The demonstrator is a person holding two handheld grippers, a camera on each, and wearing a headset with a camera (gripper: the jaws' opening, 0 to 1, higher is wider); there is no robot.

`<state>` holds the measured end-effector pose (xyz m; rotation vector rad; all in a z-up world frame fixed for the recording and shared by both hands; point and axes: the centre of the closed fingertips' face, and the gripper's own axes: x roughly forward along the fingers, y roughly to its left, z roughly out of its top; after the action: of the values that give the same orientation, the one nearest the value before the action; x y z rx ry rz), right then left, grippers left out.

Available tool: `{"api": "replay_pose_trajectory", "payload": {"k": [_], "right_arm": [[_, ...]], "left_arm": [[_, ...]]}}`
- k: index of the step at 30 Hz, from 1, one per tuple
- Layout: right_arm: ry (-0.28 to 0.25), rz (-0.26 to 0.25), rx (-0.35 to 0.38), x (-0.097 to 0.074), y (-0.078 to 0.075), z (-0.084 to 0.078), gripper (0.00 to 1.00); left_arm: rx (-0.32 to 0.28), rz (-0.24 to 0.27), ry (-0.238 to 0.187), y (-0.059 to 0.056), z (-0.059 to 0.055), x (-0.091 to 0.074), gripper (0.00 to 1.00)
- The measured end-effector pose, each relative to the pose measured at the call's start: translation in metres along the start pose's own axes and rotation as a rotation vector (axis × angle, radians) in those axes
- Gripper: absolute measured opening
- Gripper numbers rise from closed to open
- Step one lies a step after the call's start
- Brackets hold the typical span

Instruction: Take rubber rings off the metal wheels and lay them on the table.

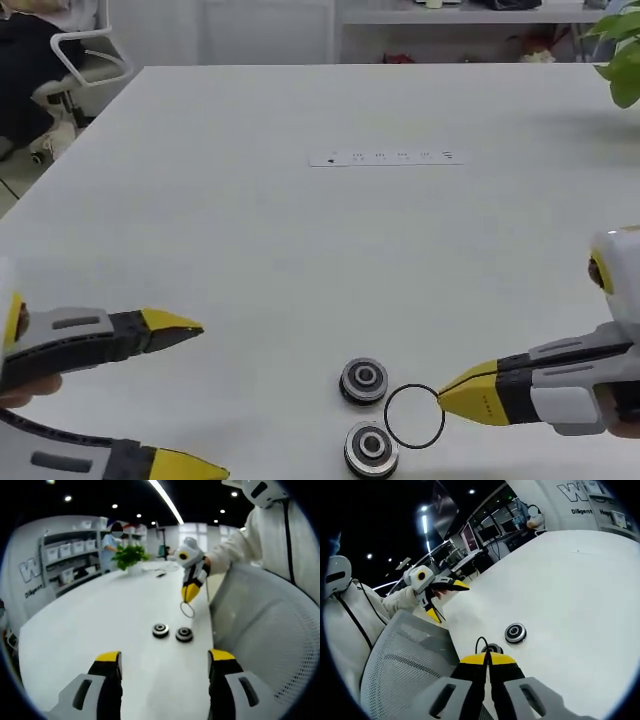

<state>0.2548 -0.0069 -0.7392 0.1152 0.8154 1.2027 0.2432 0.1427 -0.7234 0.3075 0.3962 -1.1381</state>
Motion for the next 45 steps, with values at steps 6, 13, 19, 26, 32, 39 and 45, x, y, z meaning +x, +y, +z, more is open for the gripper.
{"api": "replay_pose_trajectory", "payload": {"k": [6,13,19,26,32,39,45], "right_arm": [[-0.007,0.000,-0.011,-0.001,0.003,0.006,0.00],[-0.009,0.006,-0.024,0.001,0.009,0.015,0.00],[-0.007,0.024,-0.035,0.007,0.014,0.022,0.00],[0.006,0.042,-0.043,0.016,0.019,0.027,0.00],[-0.005,0.052,-0.038,0.024,0.021,0.033,0.00],[0.003,0.072,-0.030,0.038,0.024,0.037,0.00],[0.012,0.083,-0.025,0.047,0.025,0.038,0.00]], "left_arm": [[-0.030,0.044,-0.004,0.002,-0.007,-0.016,0.72],[-0.062,0.077,-0.004,0.002,-0.016,-0.028,0.74],[-0.092,0.100,-0.016,0.001,-0.023,-0.032,0.75],[-0.124,0.135,-0.032,0.002,-0.030,-0.037,0.77],[-0.150,0.149,-0.044,-0.002,-0.034,-0.037,0.79],[-0.160,0.154,-0.038,-0.004,-0.038,-0.037,0.83],[-0.164,0.167,-0.040,-0.001,-0.037,-0.037,0.87]]}}
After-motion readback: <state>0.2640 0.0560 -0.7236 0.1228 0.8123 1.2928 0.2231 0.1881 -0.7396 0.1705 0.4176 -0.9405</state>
